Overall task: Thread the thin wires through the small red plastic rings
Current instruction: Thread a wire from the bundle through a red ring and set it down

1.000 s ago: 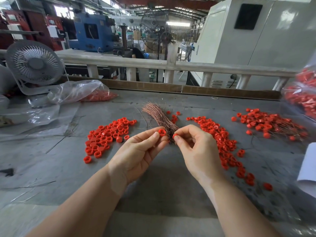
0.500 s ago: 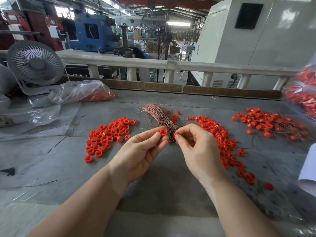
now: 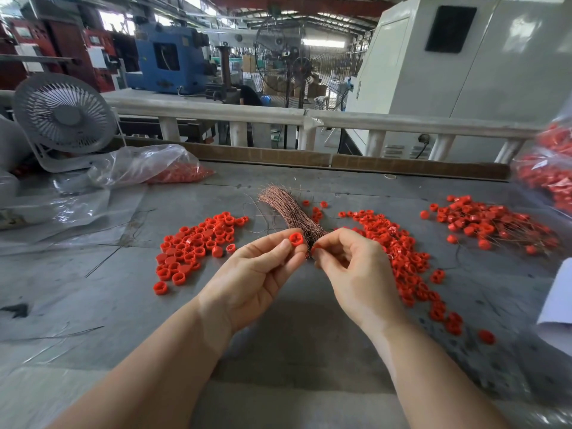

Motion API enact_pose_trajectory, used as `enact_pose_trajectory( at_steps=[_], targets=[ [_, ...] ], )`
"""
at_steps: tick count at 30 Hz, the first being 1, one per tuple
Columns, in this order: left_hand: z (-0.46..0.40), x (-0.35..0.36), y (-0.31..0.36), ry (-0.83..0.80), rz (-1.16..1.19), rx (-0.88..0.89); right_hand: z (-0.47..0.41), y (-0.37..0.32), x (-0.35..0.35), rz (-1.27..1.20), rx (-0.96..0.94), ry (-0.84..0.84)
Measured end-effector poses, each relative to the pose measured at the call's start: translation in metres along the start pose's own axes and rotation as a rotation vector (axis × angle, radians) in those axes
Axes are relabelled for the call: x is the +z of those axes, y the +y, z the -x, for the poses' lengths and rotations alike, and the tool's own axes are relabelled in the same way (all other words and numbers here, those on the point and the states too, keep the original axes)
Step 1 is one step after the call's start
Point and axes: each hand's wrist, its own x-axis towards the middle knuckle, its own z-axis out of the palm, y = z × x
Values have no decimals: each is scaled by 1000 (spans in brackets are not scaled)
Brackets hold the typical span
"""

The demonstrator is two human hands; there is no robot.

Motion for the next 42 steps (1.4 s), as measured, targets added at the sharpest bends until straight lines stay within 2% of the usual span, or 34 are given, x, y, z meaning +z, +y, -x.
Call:
enact_pose_trajectory(
  at_steps=[7, 17, 20, 23, 27, 33, 42],
  targets=[
    [2, 2, -1, -49, 9, -12, 0, -1, 1, -136, 136, -86],
    [3, 2, -2, -91, -56, 15, 1, -5, 1, -298, 216, -170],
    [2, 1, -2, -93, -57, 30, 1, -3, 1, -258, 235, -153],
    [1, 1, -2, -74, -54, 53, 0, -2, -1, -212, 217, -64],
    [-1, -1, -3, -50, -73, 85, -1, -5, -4, -362, 248, 5],
    [-1, -2, -5, -46, -134, 106, -3, -9, -8, -649, 394, -47],
    [-1, -2, -5, -59, -142, 106, -4, -10, -9, -757, 466, -71]
  ],
)
